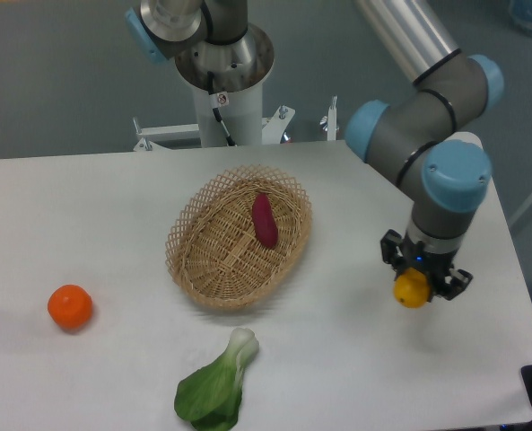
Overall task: Place the mango in the basket
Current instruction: 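Carry the held yellow mango over the wicker basket with the gripper, then lower the mango into the basket and open the gripper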
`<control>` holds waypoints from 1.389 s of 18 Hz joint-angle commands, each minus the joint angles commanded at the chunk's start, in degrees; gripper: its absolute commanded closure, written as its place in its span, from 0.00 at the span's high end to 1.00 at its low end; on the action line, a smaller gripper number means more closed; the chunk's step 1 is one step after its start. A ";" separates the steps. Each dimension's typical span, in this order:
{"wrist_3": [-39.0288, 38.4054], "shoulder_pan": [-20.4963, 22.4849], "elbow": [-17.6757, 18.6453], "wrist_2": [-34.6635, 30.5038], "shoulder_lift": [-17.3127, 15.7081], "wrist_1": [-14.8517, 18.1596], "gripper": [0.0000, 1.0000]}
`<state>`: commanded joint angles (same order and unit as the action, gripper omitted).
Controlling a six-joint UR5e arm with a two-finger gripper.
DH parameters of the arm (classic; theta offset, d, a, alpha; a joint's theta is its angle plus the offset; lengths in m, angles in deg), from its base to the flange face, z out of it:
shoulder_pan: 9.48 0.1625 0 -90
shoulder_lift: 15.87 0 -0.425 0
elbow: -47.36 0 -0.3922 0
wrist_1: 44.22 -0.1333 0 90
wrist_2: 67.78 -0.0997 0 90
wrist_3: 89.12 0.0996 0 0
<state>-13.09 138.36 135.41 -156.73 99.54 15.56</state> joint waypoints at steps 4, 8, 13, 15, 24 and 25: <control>0.09 -1.67 6.25 3.86 -4.49 -2.74 0.37; -0.96 -7.28 10.03 4.67 -6.34 -3.09 0.39; -2.46 -12.83 13.64 4.58 -8.88 -4.50 0.39; -2.46 -14.85 15.21 4.58 -9.76 -4.50 0.39; -3.25 -18.20 19.18 1.95 -9.42 -5.90 0.46; -3.25 -18.29 19.35 1.77 -9.16 -5.90 0.50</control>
<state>-16.35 120.08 154.76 -154.97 90.39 9.66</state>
